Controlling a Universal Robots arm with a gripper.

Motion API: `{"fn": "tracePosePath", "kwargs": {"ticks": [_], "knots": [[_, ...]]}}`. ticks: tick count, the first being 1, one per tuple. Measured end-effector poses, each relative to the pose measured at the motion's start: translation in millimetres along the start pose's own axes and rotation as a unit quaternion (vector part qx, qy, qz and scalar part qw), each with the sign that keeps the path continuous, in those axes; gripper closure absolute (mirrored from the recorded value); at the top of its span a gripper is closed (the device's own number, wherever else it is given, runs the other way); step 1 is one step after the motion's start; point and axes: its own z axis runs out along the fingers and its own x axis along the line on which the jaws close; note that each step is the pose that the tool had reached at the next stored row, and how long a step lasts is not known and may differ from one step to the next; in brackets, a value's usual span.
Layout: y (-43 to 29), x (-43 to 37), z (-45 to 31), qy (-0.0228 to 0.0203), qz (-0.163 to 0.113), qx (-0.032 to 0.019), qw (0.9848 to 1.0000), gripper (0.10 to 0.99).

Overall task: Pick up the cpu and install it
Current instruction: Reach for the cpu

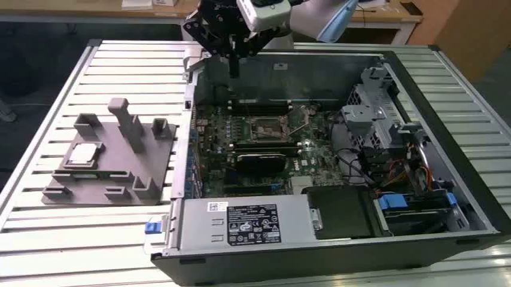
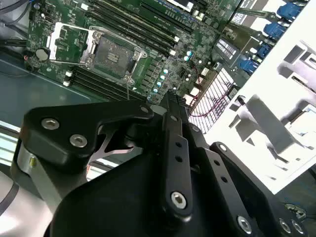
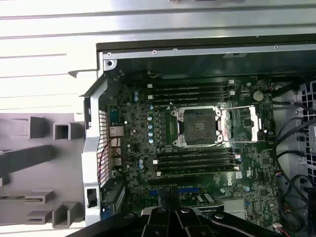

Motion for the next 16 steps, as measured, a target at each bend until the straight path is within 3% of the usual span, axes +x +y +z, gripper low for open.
{"fn": "tracePosePath", "kwargs": {"ticks": [12, 16], "knots": [[0.0, 0.1, 0.0, 0.0000, 0.000, 0.0000, 1.0000, 0.980], [-0.3, 3.4, -0.2, 0.0000, 0.000, 0.0001, 1.0000, 0.980]]}}
